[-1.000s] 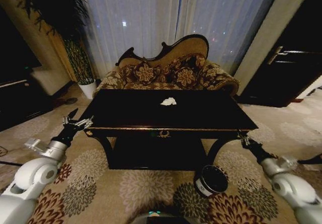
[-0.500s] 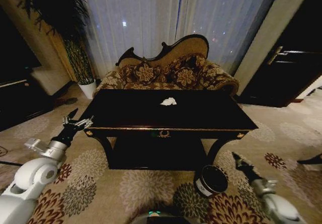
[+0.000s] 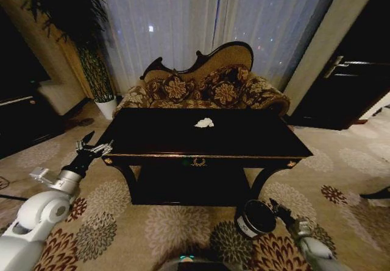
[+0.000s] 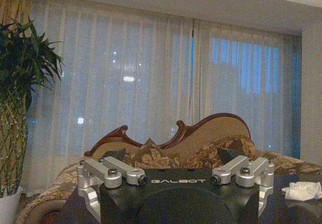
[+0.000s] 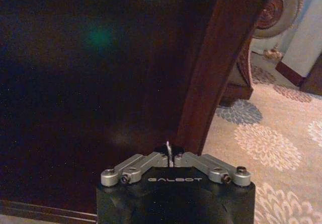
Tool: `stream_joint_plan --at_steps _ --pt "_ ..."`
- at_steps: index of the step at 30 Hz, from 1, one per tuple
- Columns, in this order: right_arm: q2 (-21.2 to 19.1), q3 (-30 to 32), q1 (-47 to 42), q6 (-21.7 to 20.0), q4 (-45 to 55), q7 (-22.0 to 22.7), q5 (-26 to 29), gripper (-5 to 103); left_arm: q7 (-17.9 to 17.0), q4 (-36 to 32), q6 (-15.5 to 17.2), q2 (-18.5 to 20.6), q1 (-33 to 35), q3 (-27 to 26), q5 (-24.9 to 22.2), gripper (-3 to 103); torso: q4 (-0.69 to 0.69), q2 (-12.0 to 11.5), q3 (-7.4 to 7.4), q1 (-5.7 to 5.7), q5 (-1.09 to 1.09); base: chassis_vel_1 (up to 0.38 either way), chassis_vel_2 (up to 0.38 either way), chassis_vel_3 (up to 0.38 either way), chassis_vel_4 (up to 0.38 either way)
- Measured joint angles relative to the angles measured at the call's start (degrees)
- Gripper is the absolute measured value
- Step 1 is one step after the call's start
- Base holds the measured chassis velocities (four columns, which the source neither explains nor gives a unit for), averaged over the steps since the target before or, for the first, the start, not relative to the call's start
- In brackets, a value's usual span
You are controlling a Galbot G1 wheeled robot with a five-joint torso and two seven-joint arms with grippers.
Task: Move to the front of the table and place the trash on the table into the trash bin.
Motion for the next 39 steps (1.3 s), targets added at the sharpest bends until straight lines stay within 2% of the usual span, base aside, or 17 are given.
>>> stream_joint_plan --at_steps 10,18,19,21,23,27,29,33,35,36,37,39 --pt "1.77 -3.78 6.31 2.0 -9.66 -0.27 -1.94 1 -0.01 0.0 0.0 0.0 0.0 0.0 0.0 100 -0.02 0.0 0.0 0.0 0.01 0.0 0.0 0.0 0.0" --pt "2.02 -4.52 7.64 2.58 -12.32 -0.55 -2.02 1 -0.01 0.0 0.0 0.0 0.0 0.0 0.0 100 -0.01 0.0 0.0 0.0 0.0 0.0 0.0 0.0 0.0" --pt "2.05 -4.59 7.77 2.62 -12.5 -0.57 -2.02 -2 0.0 0.0 0.0 0.0 0.0 0.0 0.0 100 -0.01 0.0 0.0 0.0 0.0 0.0 0.0 0.0 0.0" --pt "2.21 -4.61 7.89 2.66 -12.55 -0.58 -1.89 5 -0.01 0.0 0.0 0.0 0.0 0.0 0.0 100 -0.01 0.0 0.0 0.0 0.0 0.0 0.0 0.0 0.0" --pt "2.27 -4.61 7.89 2.66 -12.55 -0.59 -1.81 5 0.0 0.0 0.0 0.0 0.0 0.0 0.0 100 -0.01 0.0 0.0 0.0 0.0 0.0 0.0 0.0 0.0" --pt "2.35 -4.66 7.46 2.95 -12.07 -1.76 -0.88 27 0.0 0.0 0.0 0.0 0.0 0.0 0.0 100 -0.01 0.0 0.0 0.0 0.0 0.0 0.0 0.0 0.0" --pt "2.35 -4.66 7.35 3.0 -11.95 -1.9 -0.79 27 0.0 0.0 0.01 0.0 0.0 0.0 0.0 100 -0.01 0.0 0.0 0.0 0.01 0.0 0.0 0.0 0.0" --pt "2.49 -4.6 7.34 3.05 -11.91 -1.99 -0.46 48 -0.01 0.0 0.0 0.0 0.0 0.0 0.0 100 -0.01 0.0 0.0 0.0 0.02 0.0 0.0 0.0 0.0" --pt "2.49 -4.58 7.39 3.05 -11.92 -1.99 -0.43 48 0.0 0.0 0.0 0.0 0.0 0.0 0.0 100 -0.01 0.0 0.0 0.0 0.01 0.0 0.0 0.0 0.0" --pt "2.49 -4.56 7.49 3.05 -11.93 -1.99 -0.39 54 -0.01 0.0 0.0 0.0 0.0 0.0 0.0 100 -0.01 0.0 0.0 0.0 0.0 0.0 0.0 0.0 0.0" --pt "2.47 -4.53 7.49 3.05 -11.85 -1.98 -0.39 64 0.0 0.0 0.0 0.0 0.0 0.0 0.0 100 -0.01 0.0 0.0 0.0 0.0 0.0 0.0 0.0 0.0" --pt "2.46 -4.45 7.42 3.05 -11.71 -1.95 -0.39 64 -0.01 0.0 0.0 0.0 0.0 0.0 0.0 100 -0.01 0.0 0.0 0.0 0.01 0.0 0.0 0.0 0.0"
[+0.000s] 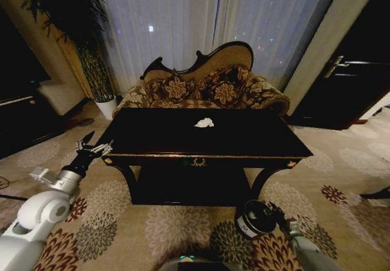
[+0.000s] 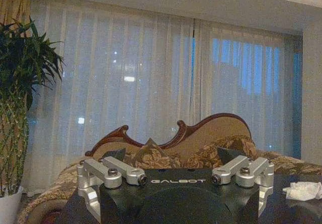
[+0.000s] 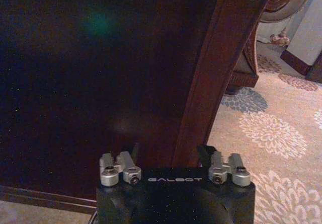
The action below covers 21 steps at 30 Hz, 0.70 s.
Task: Move to the front of the table and place the trash on the table into the trash bin.
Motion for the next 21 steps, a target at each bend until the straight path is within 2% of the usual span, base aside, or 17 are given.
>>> stream_joint_plan --at_steps 3,4,6,8,10,13,17,18,21 --pt "-0.07 1.21 -1.37 -0.15 1.65 0.24 0.06 80 0.0 0.0 0.0 0.0 0.0 0.0 0.0 100 0.01 0.0 0.0 0.0 0.0 0.0 0.0 0.0 0.0" --pt "-0.07 1.21 -1.37 -0.15 1.65 0.24 0.06 80 0.0 0.0 0.0 0.0 0.0 0.0 0.0 100 0.01 0.0 0.0 0.0 0.0 0.0 0.0 0.0 0.0" --pt "-0.1 2.73 -3.41 -0.47 3.63 0.26 0.24 91 0.0 0.0 0.0 0.0 0.0 0.0 0.0 100 -0.01 0.0 0.0 0.0 0.0 0.0 0.0 0.0 0.0" --pt "-0.12 3.83 -4.72 -0.67 5.0 0.26 0.46 91 0.0 0.0 0.0 0.0 0.0 0.0 0.0 100 -0.01 0.0 0.0 0.0 0.0 0.0 0.0 0.0 0.0" --pt "-0.19 5.85 -7.24 -0.92 7.51 0.27 0.91 99 0.0 0.0 0.0 0.0 0.0 0.0 0.0 100 0.0 0.0 -0.01 0.0 0.0 0.0 0.0 0.0 0.0" --pt "-0.28 8.19 -10.22 -1.37 10.9 0.22 1.62 99 0.0 0.0 0.0 0.0 0.0 0.0 0.0 100 -0.01 0.0 0.0 0.0 0.01 0.0 0.0 0.0 0.0" --pt "-0.13 16.6 -19.45 -2.4 21.14 -0.7 3.83 100 0.01 0.0 0.0 0.0 0.0 0.0 0.0 100 -0.01 0.0 -0.01 -0.01 0.01 0.0 0.0 0.0 0.0" --pt "-0.13 16.6 -19.45 -2.4 21.14 -0.7 3.83 100 0.01 0.0 0.0 0.0 0.0 0.0 0.0 100 -0.01 0.0 -0.01 -0.01 0.01 0.0 0.0 0.0 0.0" --pt "0.43 21.77 -25.16 -3.01 27.8 -1.24 5.8 100 0.0 0.0 0.0 0.0 0.0 0.0 0.0 100 0.0 0.01 -0.01 -0.01 -0.01 0.0 0.0 0.0 0.0"
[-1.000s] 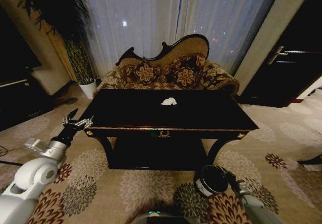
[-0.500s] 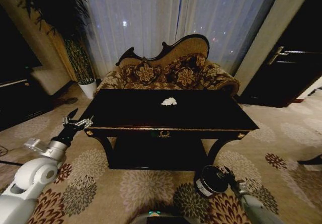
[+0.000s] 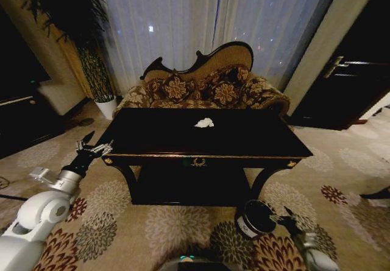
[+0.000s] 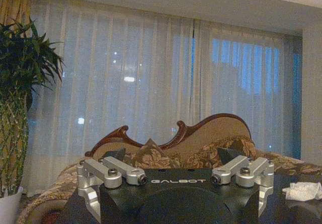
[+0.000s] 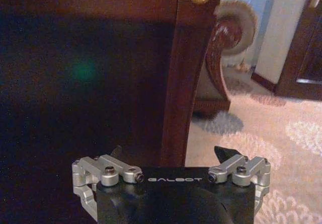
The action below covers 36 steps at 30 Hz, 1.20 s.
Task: Move to the front of the table and place the trash on the table into the trash bin.
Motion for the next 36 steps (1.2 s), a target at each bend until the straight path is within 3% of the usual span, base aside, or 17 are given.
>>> stream_joint_plan --at_steps 11,21,29,36 --pt "1.53 13.56 -17.23 -1.08 19.38 -0.95 6.19 100 0.0 0.0 -0.01 0.0 0.0 0.0 0.0 100 -0.01 0.01 0.0 0.0 0.02 0.0 0.0 0.0 0.0" --pt "1.69 21.87 -24.55 -3.42 34.07 -0.9 11.99 100 0.0 0.0 0.0 0.0 0.0 0.0 0.0 100 0.0 0.01 0.01 0.0 0.01 0.0 0.0 0.0 0.0" --pt "-0.49 24.12 -26.08 -6.12 40.6 -0.06 13.5 100 0.0 0.0 0.0 0.0 0.0 0.0 0.0 100 0.0 0.0 0.01 0.01 0.0 0.0 0.0 0.0 0.0" --pt "-5.8 22.91 -23.36 -9.51 43.11 1.2 12.94 100 0.0 0.0 0.0 0.0 0.0 0.0 0.0 100 0.0 0.0 0.01 0.01 0.02 0.0 0.0 0.0 0.0"
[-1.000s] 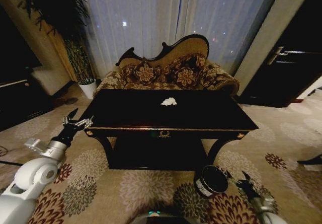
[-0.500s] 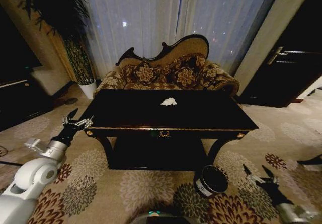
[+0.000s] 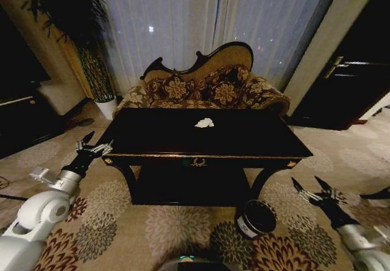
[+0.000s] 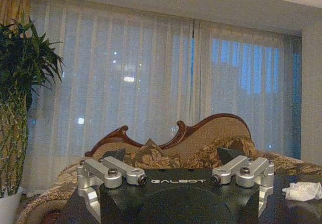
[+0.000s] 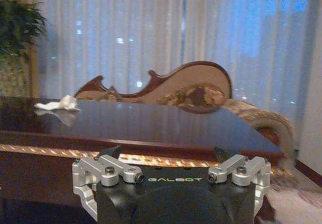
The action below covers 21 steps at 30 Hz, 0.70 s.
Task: Move to the front of the table and place the trash on the table into the trash bin.
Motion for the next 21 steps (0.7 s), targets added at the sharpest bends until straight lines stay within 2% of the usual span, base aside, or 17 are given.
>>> stream_joint_plan --at_steps 2,4,7,8,10,12,16,17,19,21 --pt "-2.76 -1.08 1.85 -1.25 0.44 0.62 -0.03 100 0.0 0.0 0.0 0.0 0.0 0.0 0.0 100 -0.01 0.0 0.0 0.0 -0.01 0.0 0.0 0.0 0.0" --pt "-3.64 -1.54 2.46 -1.58 0.53 0.81 -0.08 100 0.0 0.0 0.0 0.0 0.0 0.0 0.0 100 -0.01 0.0 0.0 0.0 -0.01 0.0 0.0 0.0 0.0" --pt "-9.0 -4.96 6.53 -3.45 0.64 2.22 -0.03 100 0.01 0.0 0.0 0.0 0.0 0.0 0.0 100 0.01 0.0 0.0 0.0 -0.01 0.0 0.0 0.0 0.0" --pt "-9.0 -4.96 6.53 -3.45 0.64 2.22 -0.03 100 0.01 0.0 0.0 0.0 0.0 0.0 0.0 100 0.01 0.0 0.0 0.0 -0.01 0.0 0.0 0.0 0.0" --pt "-13.51 -9.09 11.69 -4.43 -0.27 3.56 0.11 100 -0.01 0.0 0.0 0.0 0.0 0.0 0.0 100 0.0 0.0 0.0 0.0 0.0 0.0 0.0 0.0 0.0" --pt "-14.8 -10.89 13.87 -4.85 -0.63 4.0 0.25 100 0.02 0.0 -0.01 0.0 0.0 0.0 0.0 100 0.01 0.0 0.0 0.0 -0.03 0.0 0.0 0.0 0.0" --pt "-20.5 -21.69 26.1 -6.57 -2.11 6.02 1.52 100 0.0 0.0 -0.01 0.0 0.0 0.0 0.0 100 0.02 -0.01 0.0 0.0 -0.04 0.0 0.0 0.0 0.0" --pt "-20.5 -21.69 26.1 -6.57 -2.11 6.02 1.52 100 0.0 0.0 -0.01 0.0 0.0 0.0 0.0 100 0.02 -0.01 0.0 0.0 -0.04 0.0 0.0 0.0 0.0" --pt "-23.61 -27.7 32.21 -7.19 -3.26 6.8 2.6 100 0.01 0.0 -0.01 0.0 0.0 0.0 0.0 100 0.03 -0.01 0.01 0.0 0.02 0.0 0.0 0.0 0.0" --pt "-24.26 -28.56 33.11 -7.31 -3.46 6.93 2.9 100 0.0 0.0 -0.01 0.0 0.0 0.0 0.0 100 0.03 -0.01 0.01 0.01 -0.03 0.0 0.0 0.0 0.0"
